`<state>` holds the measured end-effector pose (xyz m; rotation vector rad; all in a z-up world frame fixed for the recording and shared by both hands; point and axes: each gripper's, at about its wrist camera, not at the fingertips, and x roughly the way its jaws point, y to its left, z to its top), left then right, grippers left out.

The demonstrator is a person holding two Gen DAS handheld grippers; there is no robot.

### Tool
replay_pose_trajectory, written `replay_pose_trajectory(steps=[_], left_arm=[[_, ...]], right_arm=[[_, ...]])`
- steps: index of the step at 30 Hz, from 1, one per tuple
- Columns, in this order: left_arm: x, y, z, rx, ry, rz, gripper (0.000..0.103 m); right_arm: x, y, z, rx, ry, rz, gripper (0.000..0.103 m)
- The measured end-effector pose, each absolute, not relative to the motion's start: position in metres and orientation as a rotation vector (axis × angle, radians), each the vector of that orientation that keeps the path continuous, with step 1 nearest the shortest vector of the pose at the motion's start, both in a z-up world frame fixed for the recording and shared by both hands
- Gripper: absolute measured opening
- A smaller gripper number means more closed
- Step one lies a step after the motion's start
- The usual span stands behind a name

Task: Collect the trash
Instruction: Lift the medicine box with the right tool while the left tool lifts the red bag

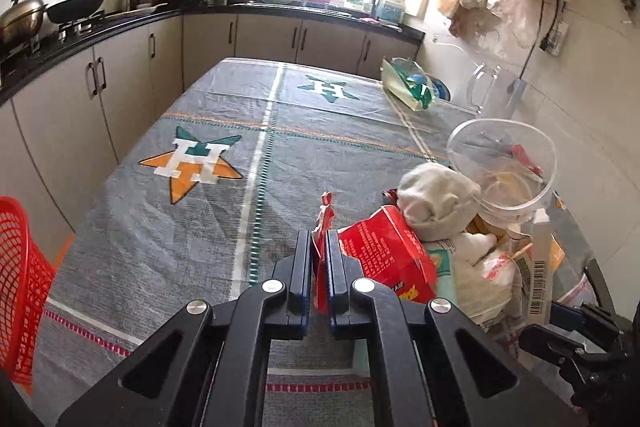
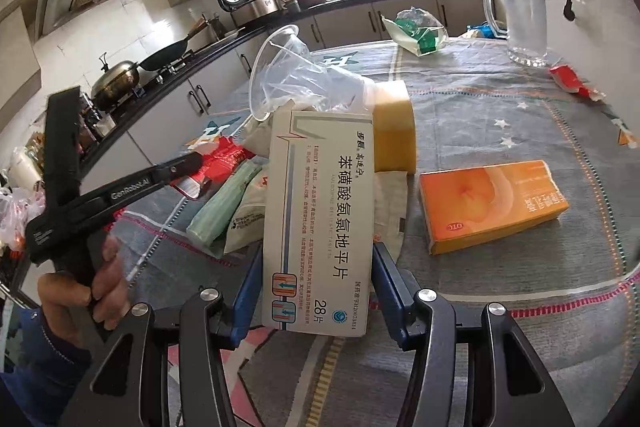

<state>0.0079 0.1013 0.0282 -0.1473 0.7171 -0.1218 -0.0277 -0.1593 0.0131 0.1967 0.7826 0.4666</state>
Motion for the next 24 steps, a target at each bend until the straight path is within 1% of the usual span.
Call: replay_pose_trajectory(steps=[7,8,9,10,11,14,15,17,24], left_arm=[[0.021,0.106,0.016,-0.203,0.809,-0.153,0.007],[0.022,0.107,0.014,-0.206,0.818,-0.152,0.016],[0.024,0.107,0.013,-0.211,0.830,-0.150,0.033],[0.026,0.107,0.010,-0.217,0.847,-0.142,0.042],[0.027,0.107,0.009,-0.221,0.853,-0.142,0.048],[0.028,0.107,0.008,-0.232,0.855,-0.148,0.047],[0.028,0.106,0.007,-0.230,0.857,-0.154,0.035],[0.029,0.106,0.006,-0.228,0.863,-0.162,0.019],[0.019,0.112,0.015,-0.248,0.786,-0.147,0.007]], right_arm=[[-0.028,-0.158,0.013,0.186,0.791,0.460,0.057],[-0.028,-0.158,0.012,0.187,0.793,0.462,0.057],[-0.028,-0.158,0.012,0.188,0.793,0.464,0.057],[-0.028,-0.158,0.013,0.188,0.793,0.464,0.057],[-0.028,-0.158,0.013,0.188,0.792,0.464,0.057],[-0.029,-0.157,0.013,0.187,0.786,0.467,0.057],[-0.029,-0.157,0.013,0.188,0.783,0.468,0.057],[-0.029,-0.158,0.013,0.189,0.781,0.473,0.057],[-0.031,-0.156,0.013,0.183,0.784,0.463,0.057]])
